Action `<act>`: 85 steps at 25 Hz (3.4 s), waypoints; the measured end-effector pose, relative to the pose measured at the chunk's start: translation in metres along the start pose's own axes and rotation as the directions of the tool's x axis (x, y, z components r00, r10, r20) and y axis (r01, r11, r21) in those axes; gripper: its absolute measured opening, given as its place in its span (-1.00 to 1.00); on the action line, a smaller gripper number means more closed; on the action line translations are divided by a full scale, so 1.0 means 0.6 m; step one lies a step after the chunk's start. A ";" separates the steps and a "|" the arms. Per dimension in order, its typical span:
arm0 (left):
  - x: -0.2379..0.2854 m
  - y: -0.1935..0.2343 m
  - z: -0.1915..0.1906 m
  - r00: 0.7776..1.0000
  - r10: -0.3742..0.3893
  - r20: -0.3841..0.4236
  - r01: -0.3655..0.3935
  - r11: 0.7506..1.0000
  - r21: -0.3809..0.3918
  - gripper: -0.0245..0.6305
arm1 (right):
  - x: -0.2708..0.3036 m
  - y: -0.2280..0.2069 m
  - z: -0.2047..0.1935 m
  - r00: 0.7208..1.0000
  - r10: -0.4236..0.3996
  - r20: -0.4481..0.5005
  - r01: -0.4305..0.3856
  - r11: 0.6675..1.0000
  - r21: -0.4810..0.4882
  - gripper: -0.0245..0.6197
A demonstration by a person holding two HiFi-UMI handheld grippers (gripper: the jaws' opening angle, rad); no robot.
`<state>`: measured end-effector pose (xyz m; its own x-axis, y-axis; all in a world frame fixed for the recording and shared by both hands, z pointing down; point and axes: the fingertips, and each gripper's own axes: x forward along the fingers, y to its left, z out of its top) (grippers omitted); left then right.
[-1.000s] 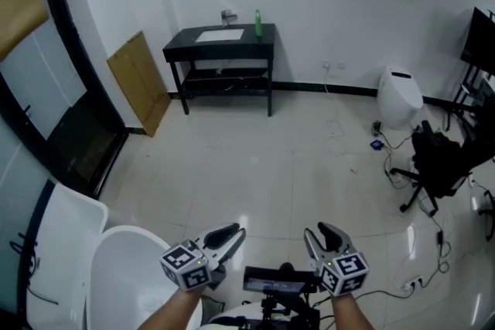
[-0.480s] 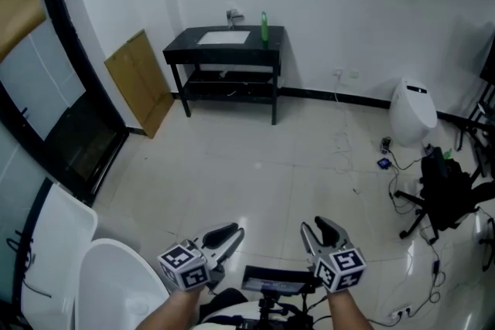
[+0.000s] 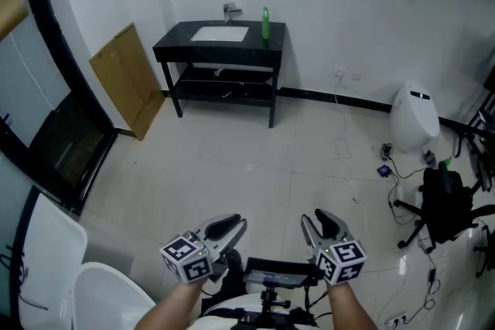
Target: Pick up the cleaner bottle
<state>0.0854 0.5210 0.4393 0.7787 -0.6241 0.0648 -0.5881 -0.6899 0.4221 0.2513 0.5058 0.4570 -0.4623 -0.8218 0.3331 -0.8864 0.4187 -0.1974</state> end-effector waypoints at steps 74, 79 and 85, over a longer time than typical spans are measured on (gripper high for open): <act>0.574 1.164 0.584 0.978 -0.183 -0.101 0.177 0.982 -0.063 -0.63 | 1.235 -0.282 0.491 0.962 -0.271 -0.029 0.272 0.961 0.052 -0.41; 0.644 1.203 0.619 0.984 -0.144 -0.101 0.139 0.989 -0.049 -0.63 | 1.290 -0.334 0.532 0.969 -0.244 -0.039 0.245 0.969 0.032 -0.41; 0.695 1.238 0.633 0.990 -0.103 -0.099 0.097 0.993 -0.065 -0.62 | 1.329 -0.378 0.549 0.973 -0.225 -0.058 0.226 0.974 0.024 -0.41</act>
<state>-0.1098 -0.3909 0.4361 0.8528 -0.5106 0.1098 -0.4945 -0.7217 0.4844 0.0909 -0.3718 0.4634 -0.2518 -0.8708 0.4222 -0.9673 0.2123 -0.1391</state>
